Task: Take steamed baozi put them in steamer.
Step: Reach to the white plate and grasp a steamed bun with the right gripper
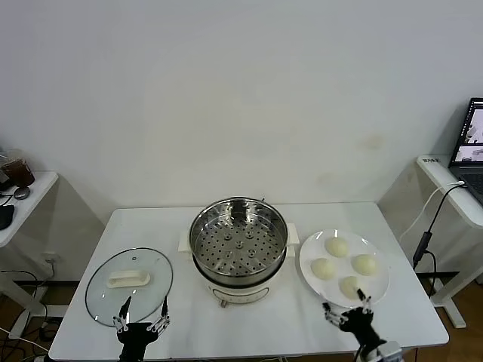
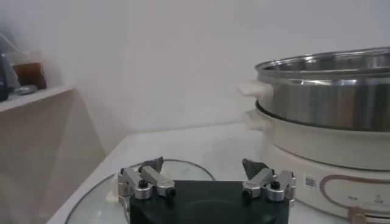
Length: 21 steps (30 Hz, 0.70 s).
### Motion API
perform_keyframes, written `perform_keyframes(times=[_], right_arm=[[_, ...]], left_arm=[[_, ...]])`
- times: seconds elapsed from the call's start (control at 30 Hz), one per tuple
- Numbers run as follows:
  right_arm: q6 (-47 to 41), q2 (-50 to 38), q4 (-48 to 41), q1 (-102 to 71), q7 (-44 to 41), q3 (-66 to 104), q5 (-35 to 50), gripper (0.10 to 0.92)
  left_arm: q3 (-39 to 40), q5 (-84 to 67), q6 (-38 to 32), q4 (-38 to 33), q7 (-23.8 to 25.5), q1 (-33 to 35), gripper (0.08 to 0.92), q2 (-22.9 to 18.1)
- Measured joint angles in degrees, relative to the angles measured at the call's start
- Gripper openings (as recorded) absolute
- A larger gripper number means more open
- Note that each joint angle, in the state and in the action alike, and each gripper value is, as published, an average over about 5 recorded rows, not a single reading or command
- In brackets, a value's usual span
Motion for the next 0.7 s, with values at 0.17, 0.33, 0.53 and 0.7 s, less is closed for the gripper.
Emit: perform_keyframes(times=[0.17, 0.33, 0.53, 0.7], right_arm=[[-0.67, -5.98, -1.80, 4.11, -4.33, 0.74, -5.67, 0.823], [-0.78, -13.75, -5.13, 11.09, -11.52, -0.78, -13.54, 0.823], [-0.31, -21.96, -10.50, 23.26, -21.47, -7.74, -20.94, 0.823], [0.08, -26.15, -16.50, 36.19, -29.88, -17.33, -23.97, 0.823]], left_arm=[[-0.66, 1.10, -0.09, -0.25, 0.87, 0.22, 0.823, -0.13], [-1.55, 2.52, -0.83, -0.82, 1.59, 0.60, 0.823, -0.49], [-2.56, 4.04, -1.54, -1.13, 2.01, 1.12, 0.823, -1.09], [-3.44, 5.12, -2.15, -1.37, 2.21, 1.30, 0.823, -1.53]])
